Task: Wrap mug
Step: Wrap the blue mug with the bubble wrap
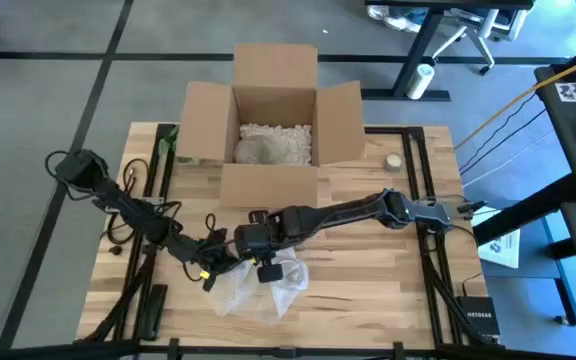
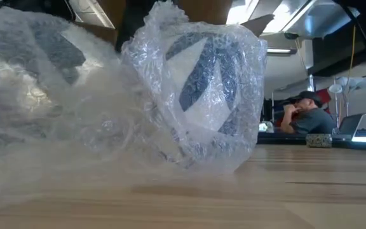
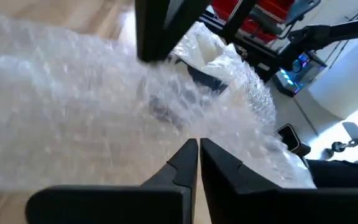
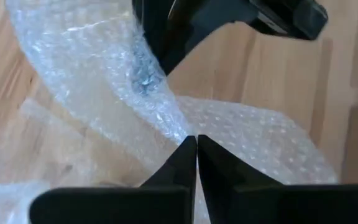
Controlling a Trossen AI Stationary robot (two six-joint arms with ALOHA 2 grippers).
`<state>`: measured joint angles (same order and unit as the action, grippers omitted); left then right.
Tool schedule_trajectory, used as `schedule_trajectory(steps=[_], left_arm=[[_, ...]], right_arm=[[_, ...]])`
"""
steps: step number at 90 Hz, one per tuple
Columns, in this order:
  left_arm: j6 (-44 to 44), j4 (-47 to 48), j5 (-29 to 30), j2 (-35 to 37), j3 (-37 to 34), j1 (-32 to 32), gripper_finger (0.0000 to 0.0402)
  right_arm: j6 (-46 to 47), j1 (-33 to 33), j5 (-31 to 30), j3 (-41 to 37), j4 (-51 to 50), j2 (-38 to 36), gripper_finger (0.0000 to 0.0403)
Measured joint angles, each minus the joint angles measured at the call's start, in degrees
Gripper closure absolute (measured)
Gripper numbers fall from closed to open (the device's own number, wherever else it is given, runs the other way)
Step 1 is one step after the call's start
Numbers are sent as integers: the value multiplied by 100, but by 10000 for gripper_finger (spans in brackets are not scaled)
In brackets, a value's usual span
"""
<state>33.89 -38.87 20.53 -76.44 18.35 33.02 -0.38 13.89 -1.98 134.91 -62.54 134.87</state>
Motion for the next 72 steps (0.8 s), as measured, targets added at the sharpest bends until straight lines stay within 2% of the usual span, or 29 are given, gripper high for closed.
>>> schedule_trajectory(steps=[30,55,72], left_arm=[[-15,44,4,0,2,-18,402],[-137,50,8,0,2,-18,402],[-155,87,11,0,4,-18,402]], right_arm=[[475,240,-2,9,-513,-541,403],[1227,537,42,3,-1613,-625,403],[1632,805,2,1,-1987,-634,403]])
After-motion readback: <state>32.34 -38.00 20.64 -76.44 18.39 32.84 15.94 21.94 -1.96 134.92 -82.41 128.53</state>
